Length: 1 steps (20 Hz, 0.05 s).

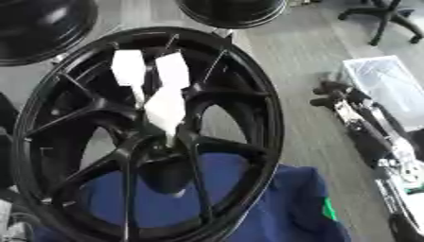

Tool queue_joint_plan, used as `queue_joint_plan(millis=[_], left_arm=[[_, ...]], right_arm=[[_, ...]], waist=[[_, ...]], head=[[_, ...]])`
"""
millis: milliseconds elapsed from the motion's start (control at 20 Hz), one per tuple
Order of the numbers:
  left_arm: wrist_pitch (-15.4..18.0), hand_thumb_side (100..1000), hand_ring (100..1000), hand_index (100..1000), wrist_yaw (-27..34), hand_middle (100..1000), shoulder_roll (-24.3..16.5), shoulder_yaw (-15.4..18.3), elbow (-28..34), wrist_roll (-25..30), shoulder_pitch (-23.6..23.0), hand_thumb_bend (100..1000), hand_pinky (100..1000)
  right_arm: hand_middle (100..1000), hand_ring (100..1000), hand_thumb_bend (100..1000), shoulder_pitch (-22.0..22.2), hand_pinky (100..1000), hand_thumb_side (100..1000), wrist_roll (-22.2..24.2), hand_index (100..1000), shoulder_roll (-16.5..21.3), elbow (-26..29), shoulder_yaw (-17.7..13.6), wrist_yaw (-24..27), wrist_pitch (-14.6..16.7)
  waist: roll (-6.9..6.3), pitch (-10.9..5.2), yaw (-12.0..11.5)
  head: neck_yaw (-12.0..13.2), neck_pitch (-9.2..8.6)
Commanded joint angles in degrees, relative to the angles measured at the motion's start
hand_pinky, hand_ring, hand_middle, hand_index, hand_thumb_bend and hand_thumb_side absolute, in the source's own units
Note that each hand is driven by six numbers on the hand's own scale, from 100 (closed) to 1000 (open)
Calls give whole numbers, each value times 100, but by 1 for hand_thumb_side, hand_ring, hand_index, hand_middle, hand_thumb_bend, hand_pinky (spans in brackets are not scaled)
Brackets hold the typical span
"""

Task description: Pull the pin out of the wheel hub.

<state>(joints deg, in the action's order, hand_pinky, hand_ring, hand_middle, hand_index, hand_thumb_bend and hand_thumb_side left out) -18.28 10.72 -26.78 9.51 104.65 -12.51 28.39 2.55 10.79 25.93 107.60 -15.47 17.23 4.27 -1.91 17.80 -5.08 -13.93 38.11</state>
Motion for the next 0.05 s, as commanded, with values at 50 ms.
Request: queue_joint_plan(millis=[50], left_arm=[[339,748,683,736,344,685,417,-140,-55,-346,120,178,529]], right_arm=[[767,771,100,-11,981,616,-38,841,73,91,-51,26,8]], waist=[[9,-76,-22]], head=[[-3,-73]])
